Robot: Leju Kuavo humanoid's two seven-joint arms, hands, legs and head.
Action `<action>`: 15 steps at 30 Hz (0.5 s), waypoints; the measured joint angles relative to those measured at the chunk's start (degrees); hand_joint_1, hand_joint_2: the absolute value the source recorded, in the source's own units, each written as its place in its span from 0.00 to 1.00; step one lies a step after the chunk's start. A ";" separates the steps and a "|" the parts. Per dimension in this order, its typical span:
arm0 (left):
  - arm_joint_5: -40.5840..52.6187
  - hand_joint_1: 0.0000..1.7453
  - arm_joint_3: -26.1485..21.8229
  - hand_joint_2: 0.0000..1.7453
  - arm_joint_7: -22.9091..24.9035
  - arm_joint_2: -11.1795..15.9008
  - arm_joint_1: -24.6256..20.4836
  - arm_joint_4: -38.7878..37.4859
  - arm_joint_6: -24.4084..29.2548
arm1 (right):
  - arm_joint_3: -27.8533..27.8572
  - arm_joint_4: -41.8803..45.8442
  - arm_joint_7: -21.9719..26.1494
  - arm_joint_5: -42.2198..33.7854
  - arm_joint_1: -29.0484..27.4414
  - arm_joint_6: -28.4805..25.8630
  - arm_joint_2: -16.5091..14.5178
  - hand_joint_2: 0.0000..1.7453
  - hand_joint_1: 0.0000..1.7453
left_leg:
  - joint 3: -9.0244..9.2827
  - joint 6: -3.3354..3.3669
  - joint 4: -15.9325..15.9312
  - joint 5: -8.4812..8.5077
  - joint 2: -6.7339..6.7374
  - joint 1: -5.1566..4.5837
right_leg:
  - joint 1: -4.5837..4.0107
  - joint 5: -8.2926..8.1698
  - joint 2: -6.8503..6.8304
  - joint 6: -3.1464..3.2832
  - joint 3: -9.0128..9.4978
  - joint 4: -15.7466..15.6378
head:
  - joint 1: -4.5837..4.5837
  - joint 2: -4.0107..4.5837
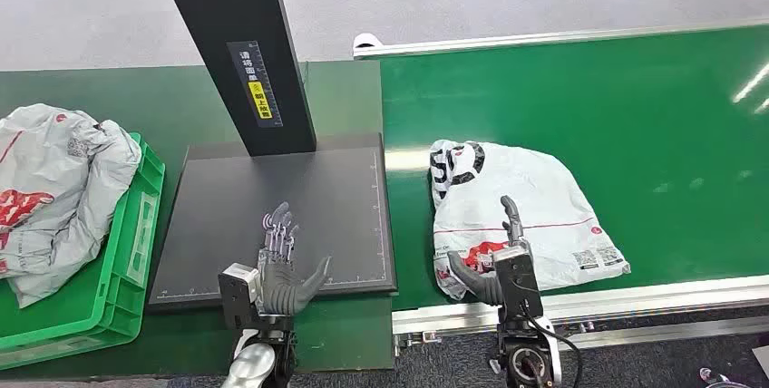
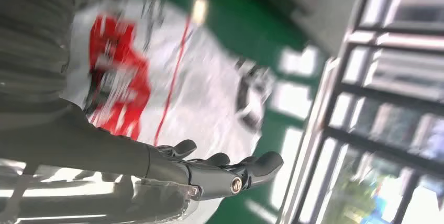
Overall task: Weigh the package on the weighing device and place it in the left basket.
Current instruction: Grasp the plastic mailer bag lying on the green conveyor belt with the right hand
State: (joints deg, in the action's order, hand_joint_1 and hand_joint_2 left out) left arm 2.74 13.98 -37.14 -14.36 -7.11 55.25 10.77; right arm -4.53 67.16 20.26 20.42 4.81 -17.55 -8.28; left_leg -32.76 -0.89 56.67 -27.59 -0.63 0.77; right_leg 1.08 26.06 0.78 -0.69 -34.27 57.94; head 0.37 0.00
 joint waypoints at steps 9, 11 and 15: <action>0.37 0.00 0.30 1.00 1.26 0.02 0.28 0.00 -0.10 | 3.41 -4.28 -19.33 24.69 2.71 -1.66 2.34 1.00 0.00 | 0.00 0.00 0.00 0.00 0.00 0.00 | 0.00 -0.01 0.00 -0.01 0.00 0.00 | 0.00 0.00; 0.43 0.00 0.43 1.00 1.57 0.02 0.27 0.00 -0.10 | 3.80 -5.46 -21.96 27.49 3.29 -0.74 2.51 1.00 0.00 | 0.00 0.00 0.00 0.00 0.00 0.00 | 0.00 -0.01 0.00 -0.01 -0.01 0.00 | 0.00 0.00; 0.65 0.00 0.73 1.00 2.49 -0.01 0.20 0.00 -0.10 | 4.30 -8.37 -26.72 31.96 4.68 2.75 2.62 1.00 0.00 | 0.01 0.00 0.00 0.00 0.01 0.01 | -0.01 -0.01 0.00 -0.01 -0.01 0.00 | 0.01 0.00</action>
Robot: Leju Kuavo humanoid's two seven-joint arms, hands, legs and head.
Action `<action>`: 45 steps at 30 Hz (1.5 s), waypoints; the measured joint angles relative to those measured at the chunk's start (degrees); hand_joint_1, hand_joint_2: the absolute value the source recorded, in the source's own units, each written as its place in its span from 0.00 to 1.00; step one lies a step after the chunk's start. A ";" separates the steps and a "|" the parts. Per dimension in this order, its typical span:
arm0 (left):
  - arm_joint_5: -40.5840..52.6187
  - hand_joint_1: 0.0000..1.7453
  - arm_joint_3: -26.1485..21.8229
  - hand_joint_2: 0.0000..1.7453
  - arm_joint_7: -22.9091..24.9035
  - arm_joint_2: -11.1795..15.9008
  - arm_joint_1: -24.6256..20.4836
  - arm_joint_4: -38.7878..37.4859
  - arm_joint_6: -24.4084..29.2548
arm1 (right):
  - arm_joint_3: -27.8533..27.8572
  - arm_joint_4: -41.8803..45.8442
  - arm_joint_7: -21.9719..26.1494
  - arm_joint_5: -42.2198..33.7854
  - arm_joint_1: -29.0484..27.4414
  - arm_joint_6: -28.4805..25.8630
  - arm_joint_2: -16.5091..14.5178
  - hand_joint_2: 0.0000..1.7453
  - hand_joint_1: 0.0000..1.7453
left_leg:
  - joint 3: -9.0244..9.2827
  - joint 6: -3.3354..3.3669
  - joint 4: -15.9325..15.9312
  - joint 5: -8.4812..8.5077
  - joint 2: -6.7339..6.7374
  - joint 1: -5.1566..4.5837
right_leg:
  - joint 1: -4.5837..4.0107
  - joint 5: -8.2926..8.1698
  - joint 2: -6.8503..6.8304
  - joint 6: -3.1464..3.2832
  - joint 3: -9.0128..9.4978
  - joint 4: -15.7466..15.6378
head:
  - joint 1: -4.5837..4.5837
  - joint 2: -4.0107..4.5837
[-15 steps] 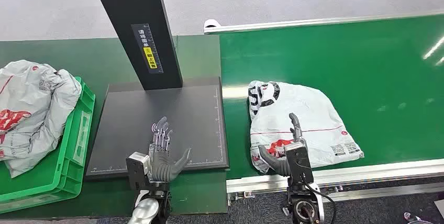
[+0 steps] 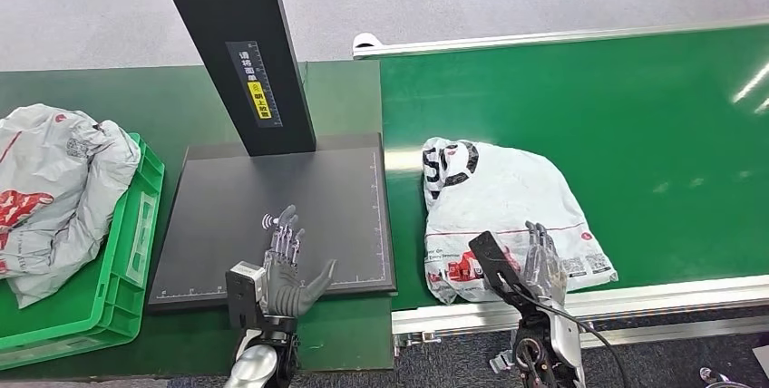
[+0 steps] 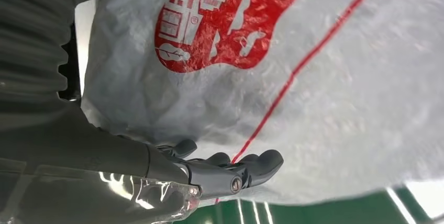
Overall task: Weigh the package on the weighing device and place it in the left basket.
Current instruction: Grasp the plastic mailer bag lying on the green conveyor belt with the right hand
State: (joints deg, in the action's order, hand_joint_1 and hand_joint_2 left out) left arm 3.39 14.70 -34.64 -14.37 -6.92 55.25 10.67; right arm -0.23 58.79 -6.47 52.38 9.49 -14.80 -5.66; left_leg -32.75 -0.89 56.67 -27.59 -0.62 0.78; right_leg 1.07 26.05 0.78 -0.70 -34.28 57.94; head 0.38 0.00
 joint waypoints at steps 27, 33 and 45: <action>0.55 0.00 -0.35 1.00 2.21 0.12 0.64 2.44 1.24 | 0.00 -13.38 4.36 -3.78 7.49 6.22 -0.33 1.00 1.00 | 0.33 0.00 0.00 0.00 0.01 0.00 | 0.00 -0.01 0.01 0.00 0.33 0.00 | -0.01 0.00; 0.53 0.00 -0.74 1.00 1.57 0.34 1.74 4.25 1.28 | 0.40 -6.54 16.21 -15.33 4.87 0.01 -1.16 1.00 1.00 | 0.11 0.00 0.00 0.01 -0.01 0.00 | 0.00 0.00 -0.01 0.00 0.14 0.01 | 0.01 0.00; 0.40 0.00 -1.26 1.00 0.85 0.34 1.95 5.28 1.29 | 2.05 5.28 22.81 -23.89 1.27 -4.76 -1.96 1.00 1.00 | 0.09 0.01 0.00 0.00 0.00 -0.01 | 0.01 0.00 -0.01 0.00 0.09 0.00 | -0.01 0.00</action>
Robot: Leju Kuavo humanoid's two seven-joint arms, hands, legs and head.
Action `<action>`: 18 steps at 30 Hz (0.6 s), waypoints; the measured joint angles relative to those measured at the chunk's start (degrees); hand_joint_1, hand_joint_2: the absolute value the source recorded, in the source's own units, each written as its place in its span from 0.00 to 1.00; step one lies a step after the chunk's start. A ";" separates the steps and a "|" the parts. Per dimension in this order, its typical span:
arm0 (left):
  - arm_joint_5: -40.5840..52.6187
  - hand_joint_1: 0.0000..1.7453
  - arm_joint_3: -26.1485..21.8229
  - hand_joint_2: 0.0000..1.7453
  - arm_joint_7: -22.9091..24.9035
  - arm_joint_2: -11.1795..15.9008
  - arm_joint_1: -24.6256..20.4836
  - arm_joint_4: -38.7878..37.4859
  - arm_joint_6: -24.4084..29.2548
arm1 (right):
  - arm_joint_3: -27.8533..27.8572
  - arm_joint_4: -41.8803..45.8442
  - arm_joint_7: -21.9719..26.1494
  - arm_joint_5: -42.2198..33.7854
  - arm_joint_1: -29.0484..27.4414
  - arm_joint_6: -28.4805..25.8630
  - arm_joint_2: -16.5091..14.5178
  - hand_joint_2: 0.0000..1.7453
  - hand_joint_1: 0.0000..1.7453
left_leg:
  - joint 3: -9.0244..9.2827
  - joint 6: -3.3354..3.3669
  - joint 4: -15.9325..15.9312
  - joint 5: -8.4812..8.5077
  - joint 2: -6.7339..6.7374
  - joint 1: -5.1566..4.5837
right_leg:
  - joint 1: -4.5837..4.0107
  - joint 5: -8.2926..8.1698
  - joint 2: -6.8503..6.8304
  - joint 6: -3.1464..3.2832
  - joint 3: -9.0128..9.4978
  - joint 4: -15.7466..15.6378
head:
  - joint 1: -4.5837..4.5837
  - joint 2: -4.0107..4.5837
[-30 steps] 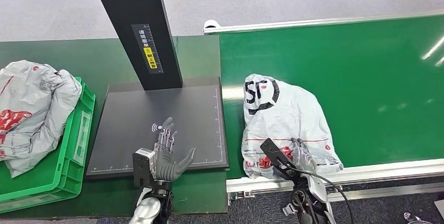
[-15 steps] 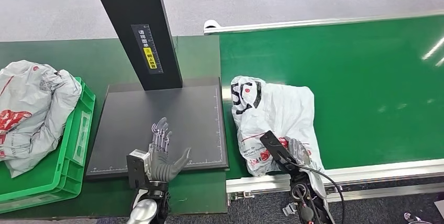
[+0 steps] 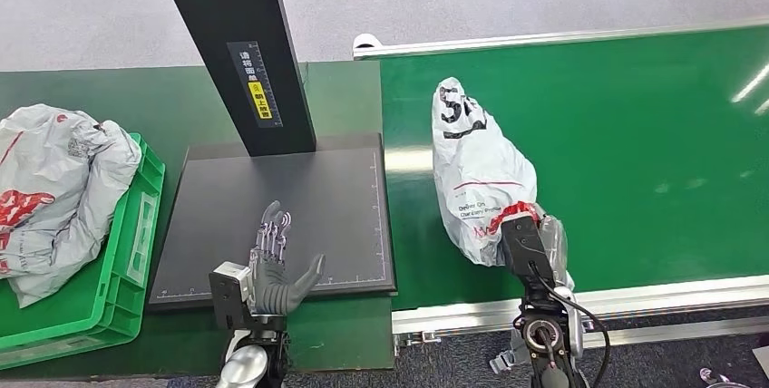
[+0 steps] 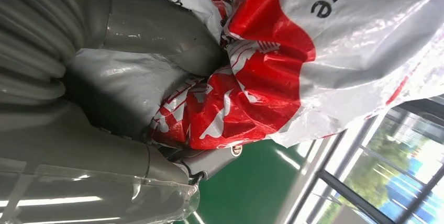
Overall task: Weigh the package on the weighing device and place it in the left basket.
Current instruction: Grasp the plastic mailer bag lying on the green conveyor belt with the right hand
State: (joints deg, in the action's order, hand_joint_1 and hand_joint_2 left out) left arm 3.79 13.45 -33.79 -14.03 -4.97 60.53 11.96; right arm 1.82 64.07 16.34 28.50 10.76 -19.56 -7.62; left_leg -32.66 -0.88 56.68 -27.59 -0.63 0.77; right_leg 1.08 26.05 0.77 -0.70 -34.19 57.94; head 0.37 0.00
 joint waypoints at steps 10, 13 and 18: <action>-0.07 0.00 -0.18 1.00 -2.46 0.41 0.62 4.08 1.53 | 1.19 9.13 11.49 -11.31 -3.93 -5.55 -0.45 1.00 1.00 | -0.06 0.00 0.00 -0.01 0.02 0.00 | 0.00 0.01 -0.02 0.00 -0.02 0.01 | 0.00 0.00; 1.10 0.00 -1.71 1.00 -3.59 2.04 2.25 14.11 4.48 | -1.81 12.35 7.97 -6.22 -3.76 -0.20 -0.90 1.00 1.00 | -0.09 -0.02 -0.02 0.01 0.02 0.01 | -0.01 0.01 -0.01 0.00 -0.03 0.02 | 0.01 0.00; 3.44 0.00 -5.49 1.00 -4.14 3.82 2.61 24.81 7.78 | -9.17 10.75 -3.32 6.71 1.42 8.06 -2.10 1.00 1.00 | -0.06 -0.06 -0.02 0.13 0.00 0.08 | -0.07 -0.02 -0.04 0.04 -0.02 0.08 | 0.01 0.00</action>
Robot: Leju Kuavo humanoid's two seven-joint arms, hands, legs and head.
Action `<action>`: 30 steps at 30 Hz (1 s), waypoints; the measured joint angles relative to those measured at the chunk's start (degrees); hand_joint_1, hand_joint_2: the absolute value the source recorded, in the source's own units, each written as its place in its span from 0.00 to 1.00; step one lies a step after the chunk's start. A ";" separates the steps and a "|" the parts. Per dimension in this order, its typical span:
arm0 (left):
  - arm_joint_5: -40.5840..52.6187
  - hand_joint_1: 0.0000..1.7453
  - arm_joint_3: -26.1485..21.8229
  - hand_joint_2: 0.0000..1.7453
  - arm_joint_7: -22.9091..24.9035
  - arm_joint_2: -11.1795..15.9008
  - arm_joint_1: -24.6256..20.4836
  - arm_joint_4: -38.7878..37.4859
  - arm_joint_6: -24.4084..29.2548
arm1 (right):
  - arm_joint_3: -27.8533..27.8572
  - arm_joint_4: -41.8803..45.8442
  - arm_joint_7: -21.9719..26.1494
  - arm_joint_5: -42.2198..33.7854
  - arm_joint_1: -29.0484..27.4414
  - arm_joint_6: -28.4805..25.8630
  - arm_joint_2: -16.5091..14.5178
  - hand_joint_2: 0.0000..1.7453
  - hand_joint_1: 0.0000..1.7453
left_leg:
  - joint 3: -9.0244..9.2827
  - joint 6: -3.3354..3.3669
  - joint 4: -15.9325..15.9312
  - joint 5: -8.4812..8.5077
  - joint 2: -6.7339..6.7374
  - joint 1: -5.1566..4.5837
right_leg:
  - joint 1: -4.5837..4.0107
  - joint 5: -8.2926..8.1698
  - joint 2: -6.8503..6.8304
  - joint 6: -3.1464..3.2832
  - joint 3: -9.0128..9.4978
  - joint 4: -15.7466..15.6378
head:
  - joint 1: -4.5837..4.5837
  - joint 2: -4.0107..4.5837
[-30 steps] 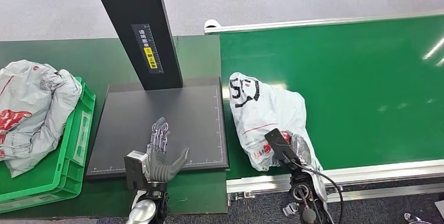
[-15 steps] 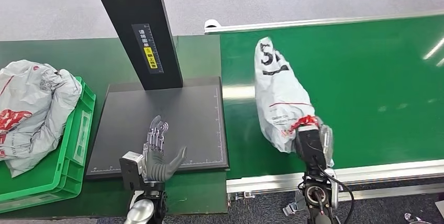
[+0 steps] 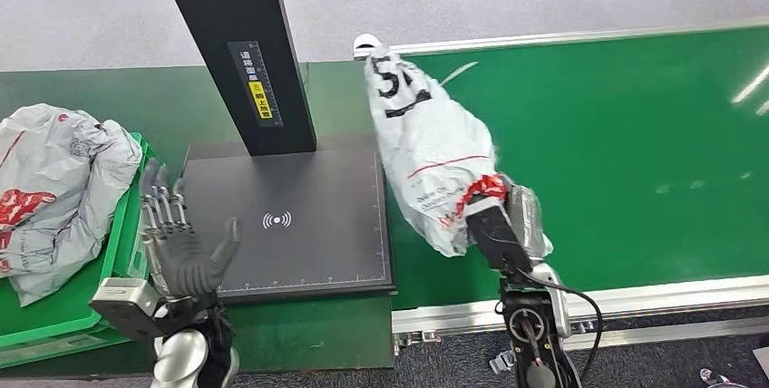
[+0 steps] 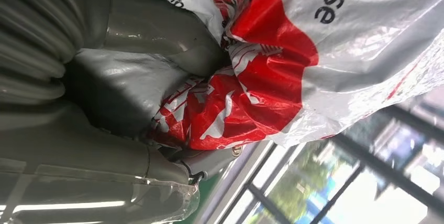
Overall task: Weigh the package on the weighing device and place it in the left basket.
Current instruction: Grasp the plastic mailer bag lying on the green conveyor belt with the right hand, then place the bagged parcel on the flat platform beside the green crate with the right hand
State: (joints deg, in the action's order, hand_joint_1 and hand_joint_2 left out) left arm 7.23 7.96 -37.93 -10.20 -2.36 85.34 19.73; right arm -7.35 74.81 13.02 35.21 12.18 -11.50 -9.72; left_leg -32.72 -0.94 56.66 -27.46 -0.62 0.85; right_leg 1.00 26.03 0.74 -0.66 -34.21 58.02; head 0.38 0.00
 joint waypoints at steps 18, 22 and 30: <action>0.75 0.00 -7.69 1.00 2.24 1.02 -1.09 12.20 3.14 | -13.20 -21.78 -5.95 5.44 14.16 9.78 -4.98 1.00 1.00 | -0.01 -0.02 0.00 0.01 -0.01 0.09 | -0.08 -0.01 -0.01 0.01 -0.04 0.01 | 0.01 0.00; 0.38 0.00 -8.92 1.00 2.34 1.01 -1.56 12.24 2.99 | -15.13 -26.07 -5.92 5.68 15.93 9.68 -6.37 1.00 1.00 | -0.01 -0.02 0.00 0.01 -0.02 0.09 | -0.08 0.00 -0.01 0.01 -0.03 0.01 | 0.02 0.00; 0.31 0.00 -9.82 1.00 2.54 0.89 -2.50 12.16 2.31 | -19.52 -30.09 -3.88 5.27 17.53 12.68 -8.47 1.00 1.00 | -0.01 -0.02 0.00 0.00 0.00 0.09 | -0.09 0.00 0.01 0.02 -0.07 0.01 | 0.01 0.00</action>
State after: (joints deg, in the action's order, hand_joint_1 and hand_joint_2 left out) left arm 7.54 -1.86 -35.40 -9.32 -4.86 97.50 22.04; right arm -26.87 44.72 9.14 40.48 29.71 1.17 -18.19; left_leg -32.74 -0.96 56.66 -27.46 -0.62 0.94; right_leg 0.92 26.03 0.74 -0.64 -34.28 58.02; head 0.39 0.00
